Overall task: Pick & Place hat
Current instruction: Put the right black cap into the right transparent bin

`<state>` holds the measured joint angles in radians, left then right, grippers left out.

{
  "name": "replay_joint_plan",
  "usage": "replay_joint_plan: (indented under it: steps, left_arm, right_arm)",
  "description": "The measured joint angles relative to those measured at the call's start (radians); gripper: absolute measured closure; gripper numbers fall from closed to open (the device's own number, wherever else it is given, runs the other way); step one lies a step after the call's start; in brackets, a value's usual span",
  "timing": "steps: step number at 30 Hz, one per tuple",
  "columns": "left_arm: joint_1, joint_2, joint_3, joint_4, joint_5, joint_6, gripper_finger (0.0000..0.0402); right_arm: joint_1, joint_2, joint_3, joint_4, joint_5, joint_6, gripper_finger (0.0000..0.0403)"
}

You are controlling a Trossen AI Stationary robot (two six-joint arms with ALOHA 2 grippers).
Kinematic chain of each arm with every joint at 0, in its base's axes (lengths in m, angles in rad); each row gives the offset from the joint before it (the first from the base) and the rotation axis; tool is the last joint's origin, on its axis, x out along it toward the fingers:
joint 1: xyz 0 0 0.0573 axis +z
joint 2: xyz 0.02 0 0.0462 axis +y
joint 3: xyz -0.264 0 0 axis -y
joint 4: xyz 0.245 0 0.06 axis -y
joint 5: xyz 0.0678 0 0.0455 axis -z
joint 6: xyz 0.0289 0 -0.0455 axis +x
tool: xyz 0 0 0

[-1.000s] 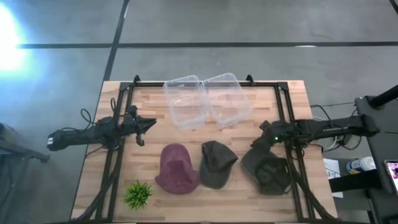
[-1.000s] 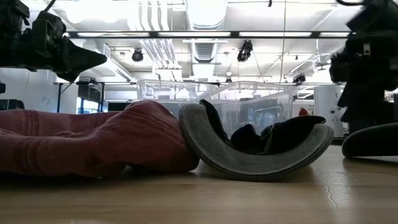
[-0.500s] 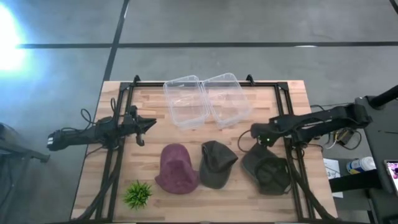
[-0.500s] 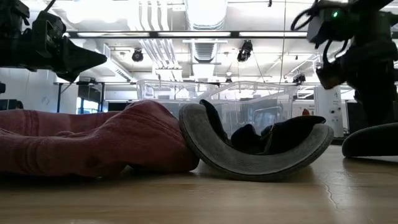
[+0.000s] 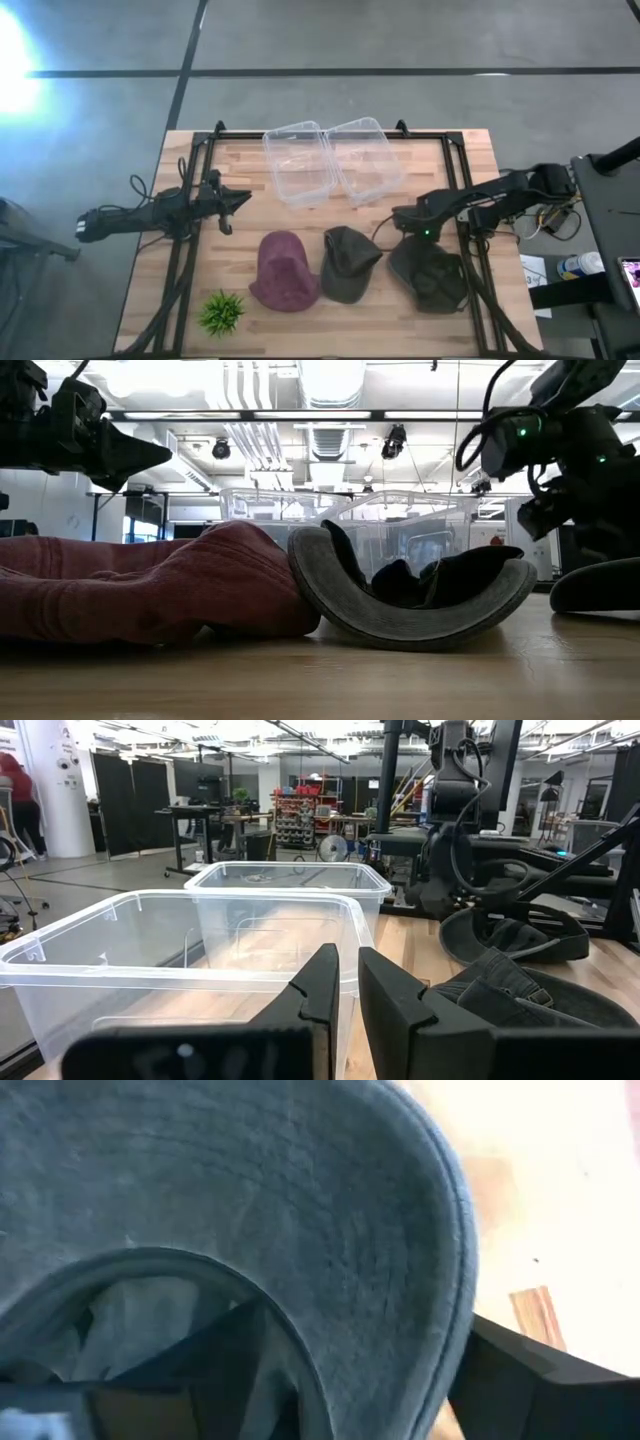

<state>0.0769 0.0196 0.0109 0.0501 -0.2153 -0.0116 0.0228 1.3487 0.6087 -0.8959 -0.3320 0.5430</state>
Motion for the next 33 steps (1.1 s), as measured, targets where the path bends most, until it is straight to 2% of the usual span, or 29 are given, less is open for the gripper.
replay_joint_plan:
  steps: [5,11,12,17,23,25,27,33]
  left_arm:
    - [0.000,0.000,0.000,0.000,0.000,0.000,0.0364]
    - [0.000,0.000,0.000,0.001,0.000,0.000,0.0364]
    - [0.000,0.000,0.000,0.000,0.000,0.000,0.0364]
    - [0.000,0.000,0.000,0.001,0.000,0.000,0.0364]
    - [0.000,0.000,0.000,0.001,0.000,0.000,0.0364]
    - [0.000,0.000,0.000,0.001,0.000,0.000,0.0364]
    - [0.000,0.000,0.000,0.001,0.000,0.000,0.0364]
    - [0.000,0.000,0.000,0.001,0.000,0.000,0.0364]
  right_arm:
    - [0.000,0.003,0.000,0.039,-0.007,-0.031,0.0224]
    - [0.000,-0.066,0.000,0.057,-0.021,-0.089,0.0366]
    - [0.000,-0.084,0.000,0.058,-0.025,-0.100,0.0378]
    - [0.000,-0.220,0.019,0.051,-0.027,-0.102,0.0389]
    - [-0.029,-0.414,0.164,0.075,-0.015,-0.018,0.0389]
    - [-0.045,-0.460,0.228,0.106,0.038,-0.001,0.0389]
    - [-0.063,-0.495,0.292,0.141,0.146,-0.002,0.0389]
    - [-0.114,-0.524,0.436,0.325,0.670,-0.026,0.0389]
